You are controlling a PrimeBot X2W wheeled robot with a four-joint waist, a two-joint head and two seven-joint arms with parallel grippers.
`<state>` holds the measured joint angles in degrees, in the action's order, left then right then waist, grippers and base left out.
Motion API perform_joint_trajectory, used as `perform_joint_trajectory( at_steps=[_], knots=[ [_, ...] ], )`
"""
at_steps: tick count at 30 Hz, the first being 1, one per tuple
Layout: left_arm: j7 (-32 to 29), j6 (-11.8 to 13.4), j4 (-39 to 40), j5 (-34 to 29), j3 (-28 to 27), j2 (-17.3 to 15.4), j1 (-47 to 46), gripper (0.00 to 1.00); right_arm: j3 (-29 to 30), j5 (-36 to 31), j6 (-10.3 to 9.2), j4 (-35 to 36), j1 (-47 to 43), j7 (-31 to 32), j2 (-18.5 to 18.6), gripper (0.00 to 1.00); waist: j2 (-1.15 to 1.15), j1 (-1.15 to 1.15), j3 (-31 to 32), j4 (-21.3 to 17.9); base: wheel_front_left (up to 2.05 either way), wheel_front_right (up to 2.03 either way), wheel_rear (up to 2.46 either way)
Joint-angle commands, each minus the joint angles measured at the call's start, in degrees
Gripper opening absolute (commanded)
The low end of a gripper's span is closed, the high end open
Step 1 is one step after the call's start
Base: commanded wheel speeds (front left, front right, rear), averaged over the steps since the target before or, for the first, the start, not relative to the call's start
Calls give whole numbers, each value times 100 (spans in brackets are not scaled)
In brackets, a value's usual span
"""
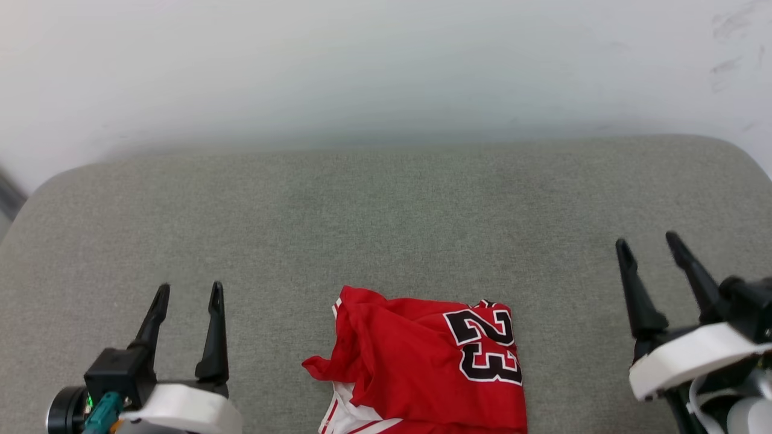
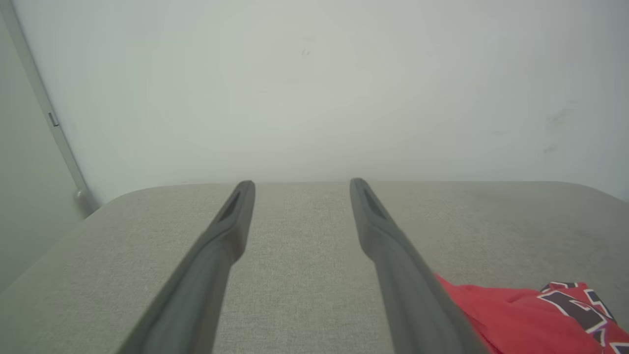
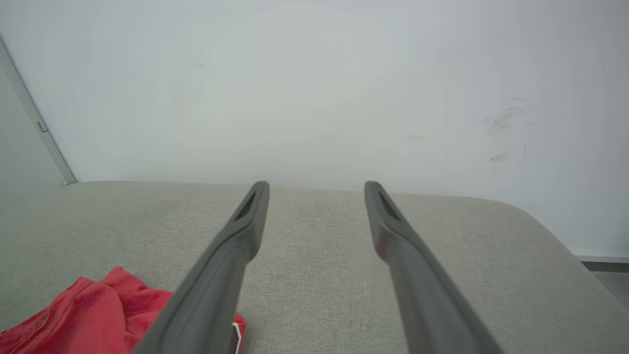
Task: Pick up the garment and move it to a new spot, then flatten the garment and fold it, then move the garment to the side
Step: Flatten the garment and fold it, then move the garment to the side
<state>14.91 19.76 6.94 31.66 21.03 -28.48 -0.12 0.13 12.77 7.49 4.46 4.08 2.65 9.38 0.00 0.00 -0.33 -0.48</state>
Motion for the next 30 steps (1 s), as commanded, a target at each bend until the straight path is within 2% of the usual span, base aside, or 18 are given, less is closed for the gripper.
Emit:
perform_joint_trajectory(
  at_steps=[1, 8, 18, 24, 25, 30],
  knots=[
    [35, 54, 3, -38, -35, 12, 135, 100, -19, -18, 0, 77, -182, -5, -56, 100, 0, 0, 74, -15, 0, 0, 0],
    [32, 70, 101, -96, -102, 89, 455, 100, -4, 52, 0, 370, -584, 66, -228, 100, 0, 0, 158, 31, 0, 0, 0],
    [33, 7, 152, -186, -128, 127, 173, 100, 236, 205, 0, 453, -658, 233, -308, 100, 0, 0, 83, 196, 0, 0, 0],
    [28, -101, 127, -242, -105, 232, -8, 100, 839, 1014, 0, 255, -710, 563, -244, 100, 0, 0, -41, 376, 0, 0, 0],
    [28, -112, 139, -257, -110, 247, -43, 100, 935, 1076, 1, 235, -670, 626, -130, 100, 0, 0, -99, 406, 0, 0, 0],
    [28, -289, 135, -354, -181, 343, -283, 100, 1031, 1860, 0, -152, -524, 1355, 122, 100, 0, 0, -447, 626, 0, 0, 0]
  ],
)
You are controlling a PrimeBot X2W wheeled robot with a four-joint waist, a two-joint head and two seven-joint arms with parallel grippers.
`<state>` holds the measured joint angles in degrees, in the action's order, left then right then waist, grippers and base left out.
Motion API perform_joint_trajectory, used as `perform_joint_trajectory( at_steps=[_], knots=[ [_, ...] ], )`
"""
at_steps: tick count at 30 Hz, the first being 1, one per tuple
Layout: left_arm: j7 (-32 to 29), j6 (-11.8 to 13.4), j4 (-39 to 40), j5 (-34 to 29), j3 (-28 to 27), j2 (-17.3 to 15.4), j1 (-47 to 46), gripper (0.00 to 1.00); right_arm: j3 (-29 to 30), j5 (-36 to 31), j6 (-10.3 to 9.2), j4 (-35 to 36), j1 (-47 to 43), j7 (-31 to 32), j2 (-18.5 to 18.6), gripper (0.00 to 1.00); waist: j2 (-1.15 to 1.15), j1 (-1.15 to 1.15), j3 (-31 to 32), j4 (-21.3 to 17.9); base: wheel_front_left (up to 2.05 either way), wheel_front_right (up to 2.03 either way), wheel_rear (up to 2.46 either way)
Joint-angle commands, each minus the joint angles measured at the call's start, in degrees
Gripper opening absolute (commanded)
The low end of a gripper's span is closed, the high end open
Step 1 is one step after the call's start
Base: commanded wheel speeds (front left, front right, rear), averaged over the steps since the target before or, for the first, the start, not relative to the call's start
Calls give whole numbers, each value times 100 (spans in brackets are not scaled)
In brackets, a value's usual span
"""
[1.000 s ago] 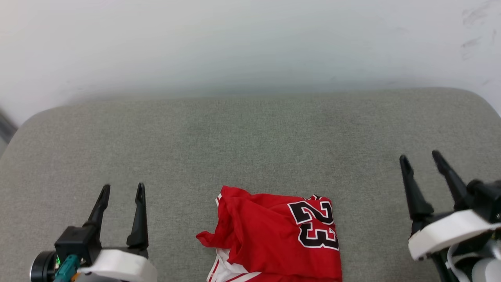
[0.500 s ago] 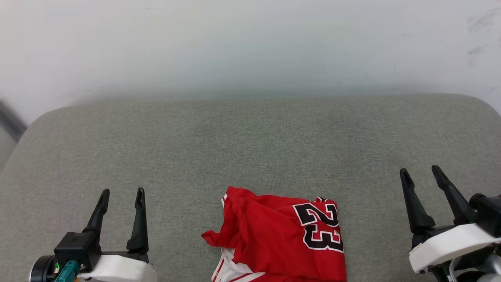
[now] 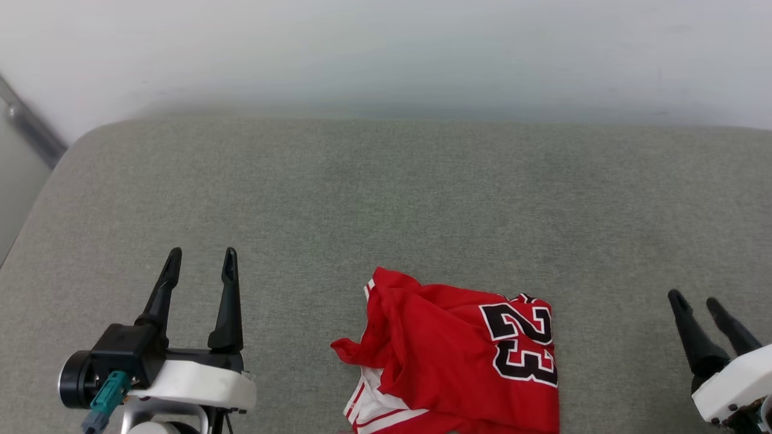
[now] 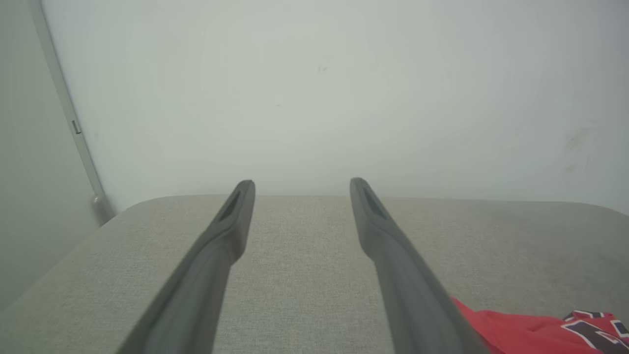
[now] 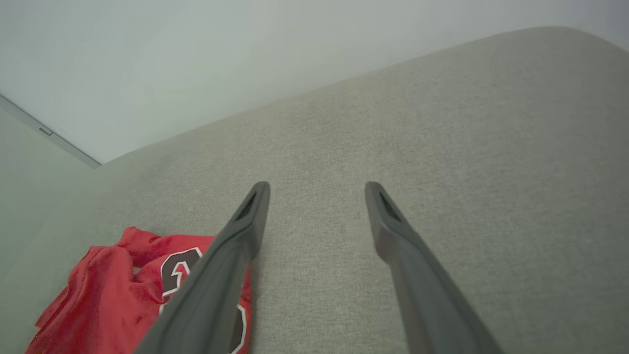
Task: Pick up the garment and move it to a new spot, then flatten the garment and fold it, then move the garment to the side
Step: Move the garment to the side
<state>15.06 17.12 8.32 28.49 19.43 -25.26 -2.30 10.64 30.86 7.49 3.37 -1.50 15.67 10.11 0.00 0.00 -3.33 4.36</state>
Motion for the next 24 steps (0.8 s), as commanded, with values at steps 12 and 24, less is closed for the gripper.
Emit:
perform_joint_trajectory(
  at_steps=[12, 24],
  knots=[
    [13, -454, -73, -321, -132, 517, -563, 100, -891, 1267, 0, -820, 228, 2077, 32, 100, 0, 0, -903, 715, 0, 0, 0],
    [14, -793, -426, -518, -250, 665, -585, 100, -1434, 1546, -5, -1740, 489, 2434, -155, 0, 0, 0, -804, 729, 0, 0, 0]
  ],
)
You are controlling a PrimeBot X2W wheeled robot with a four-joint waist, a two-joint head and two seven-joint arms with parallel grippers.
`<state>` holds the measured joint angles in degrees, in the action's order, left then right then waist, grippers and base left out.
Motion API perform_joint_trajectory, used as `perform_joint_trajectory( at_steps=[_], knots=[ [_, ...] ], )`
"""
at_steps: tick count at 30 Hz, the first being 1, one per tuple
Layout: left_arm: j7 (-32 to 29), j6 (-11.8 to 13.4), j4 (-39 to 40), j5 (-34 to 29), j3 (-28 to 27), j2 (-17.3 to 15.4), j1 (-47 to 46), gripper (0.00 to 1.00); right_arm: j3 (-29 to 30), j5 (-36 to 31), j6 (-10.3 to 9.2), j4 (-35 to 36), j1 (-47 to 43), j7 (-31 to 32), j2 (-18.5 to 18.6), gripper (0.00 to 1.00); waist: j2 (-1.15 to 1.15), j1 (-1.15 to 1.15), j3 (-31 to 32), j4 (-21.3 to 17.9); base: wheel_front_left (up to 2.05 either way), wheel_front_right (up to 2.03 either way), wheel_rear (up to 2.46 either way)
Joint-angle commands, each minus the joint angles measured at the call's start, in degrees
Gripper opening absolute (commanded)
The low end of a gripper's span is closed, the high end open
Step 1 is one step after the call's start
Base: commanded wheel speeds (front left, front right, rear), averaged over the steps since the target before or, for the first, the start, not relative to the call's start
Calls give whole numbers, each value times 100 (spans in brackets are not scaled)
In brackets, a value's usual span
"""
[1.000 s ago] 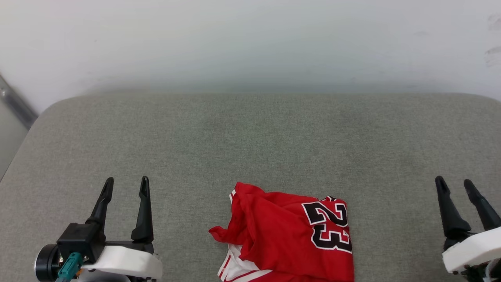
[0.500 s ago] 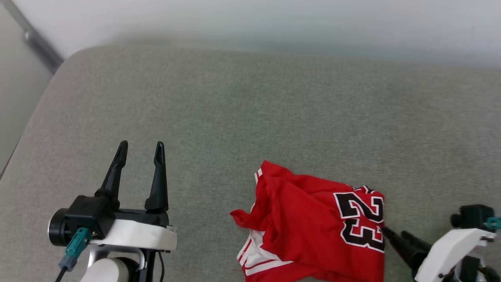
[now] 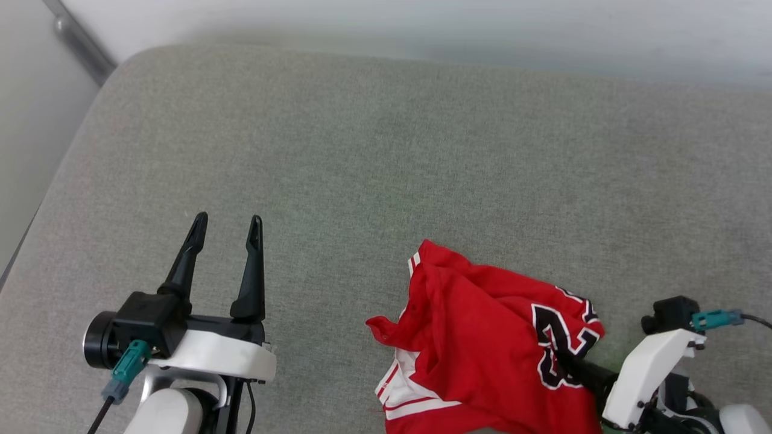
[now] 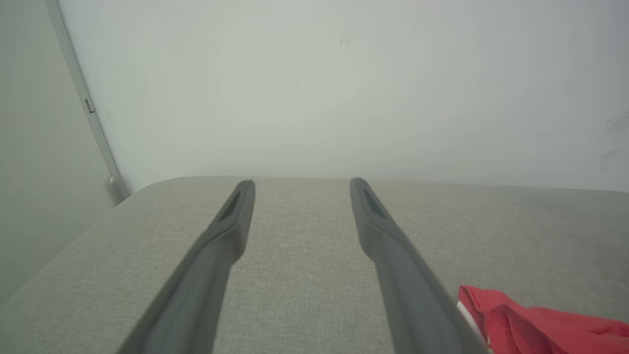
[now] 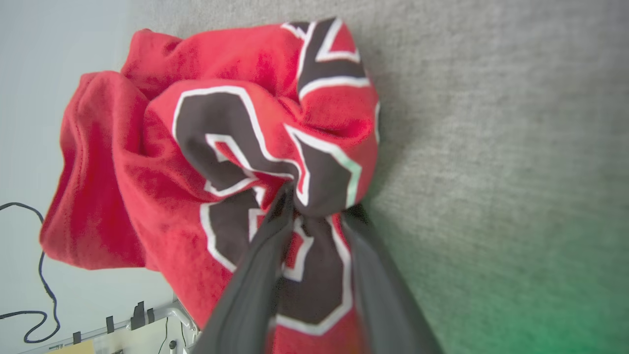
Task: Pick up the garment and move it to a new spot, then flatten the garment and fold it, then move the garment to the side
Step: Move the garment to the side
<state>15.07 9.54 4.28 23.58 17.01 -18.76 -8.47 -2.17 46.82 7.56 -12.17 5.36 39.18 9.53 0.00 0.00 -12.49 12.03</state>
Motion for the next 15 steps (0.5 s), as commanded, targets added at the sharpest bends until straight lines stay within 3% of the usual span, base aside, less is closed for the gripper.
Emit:
perform_joint_trajectory(
  at_steps=[1, 11, 15],
  knots=[
    [13, -36, -52, -44, -1, 10, 80, 100, -176, -44, -13, -182, -200, 31, -75, 0, 0, 0, 218, -70, 0, 0, 0],
    [-42, 155, 8, -16, -63, -113, 608, 100, -317, -936, -10, -222, -185, -186, 320, 0, 0, 0, 1036, -851, 0, 0, 0],
    [-94, 198, 180, -8, -66, -164, 719, 100, -261, -1428, -9, -179, 15, -39, 453, 0, 0, 0, 1075, -1421, 0, 0, 0]
  ],
)
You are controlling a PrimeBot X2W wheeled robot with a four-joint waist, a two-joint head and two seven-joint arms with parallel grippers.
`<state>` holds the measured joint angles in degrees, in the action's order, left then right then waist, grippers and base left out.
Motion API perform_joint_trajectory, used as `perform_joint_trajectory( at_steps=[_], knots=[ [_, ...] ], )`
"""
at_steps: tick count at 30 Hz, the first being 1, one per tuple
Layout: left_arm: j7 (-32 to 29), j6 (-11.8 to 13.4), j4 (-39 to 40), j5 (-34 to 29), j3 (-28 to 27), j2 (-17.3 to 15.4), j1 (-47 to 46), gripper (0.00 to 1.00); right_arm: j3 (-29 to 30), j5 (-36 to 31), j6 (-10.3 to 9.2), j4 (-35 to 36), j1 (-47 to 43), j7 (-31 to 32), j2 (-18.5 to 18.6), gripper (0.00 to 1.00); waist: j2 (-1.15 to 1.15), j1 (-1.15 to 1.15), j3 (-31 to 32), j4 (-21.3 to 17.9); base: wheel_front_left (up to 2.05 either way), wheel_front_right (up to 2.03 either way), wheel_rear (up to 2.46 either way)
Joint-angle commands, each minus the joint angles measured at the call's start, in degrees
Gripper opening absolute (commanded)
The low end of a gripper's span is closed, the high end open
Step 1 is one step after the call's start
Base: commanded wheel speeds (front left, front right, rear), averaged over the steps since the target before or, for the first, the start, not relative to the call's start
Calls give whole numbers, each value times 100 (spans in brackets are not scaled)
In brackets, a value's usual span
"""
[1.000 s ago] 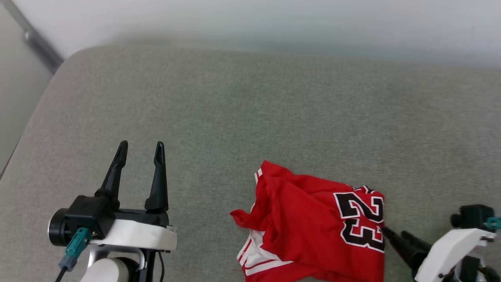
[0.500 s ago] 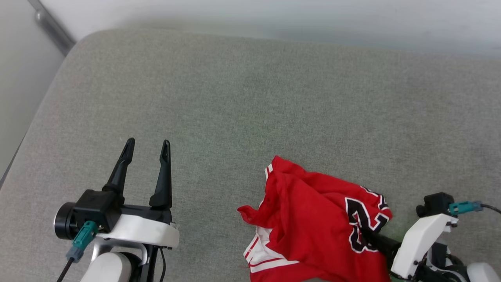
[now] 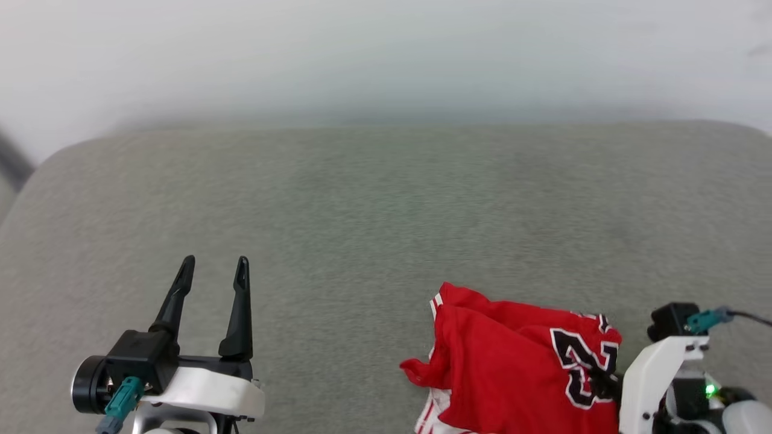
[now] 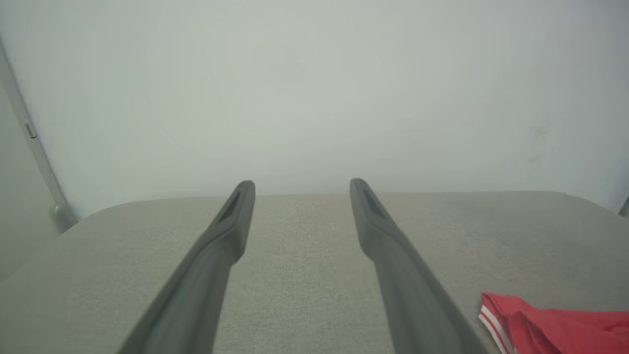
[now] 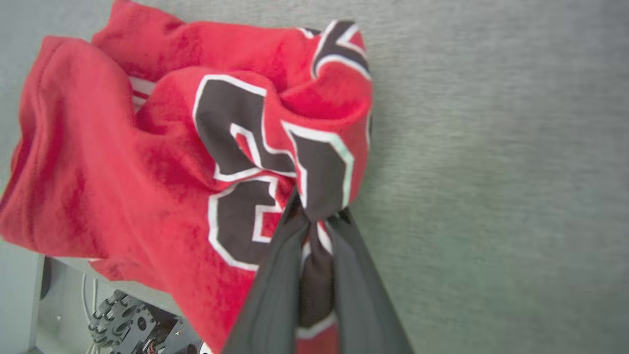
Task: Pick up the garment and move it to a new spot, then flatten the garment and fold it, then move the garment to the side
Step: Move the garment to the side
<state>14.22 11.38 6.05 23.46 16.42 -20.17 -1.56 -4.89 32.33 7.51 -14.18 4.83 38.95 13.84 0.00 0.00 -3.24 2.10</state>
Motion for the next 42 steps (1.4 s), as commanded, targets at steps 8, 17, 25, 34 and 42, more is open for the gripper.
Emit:
perform_joint_trajectory(
  at_steps=[8, 17, 25, 34, 42],
  knots=[
    [-21, 52, 349, -37, -73, -96, -155, 100, 244, -686, -4, -51, 990, 72, 153, 0, 0, 0, -373, -1651, 0, 0, 0],
    [-290, -337, 790, -273, 121, -327, -1331, 100, 1082, -1438, -3, -666, 2384, -780, 379, 0, 0, 0, -1929, -2024, 0, 0, 0],
    [-480, -599, 996, -453, 240, -457, -2265, 100, 1922, -2187, -4, -1037, 3394, -1713, 666, 0, 0, 0, -2977, -1862, 0, 0, 0],
    [-571, -741, 1061, -556, 315, -536, -2782, 100, 2605, -2871, -4, -1616, 3829, -2340, 621, 0, 0, 0, -3488, -1592, 0, 0, 0],
    [-383, -699, 738, -449, 427, -380, -2531, 100, 3321, -3797, -4, -1779, 3751, -3168, 396, 100, 0, 0, -3026, -1464, 0, 0, 0]
  ],
)
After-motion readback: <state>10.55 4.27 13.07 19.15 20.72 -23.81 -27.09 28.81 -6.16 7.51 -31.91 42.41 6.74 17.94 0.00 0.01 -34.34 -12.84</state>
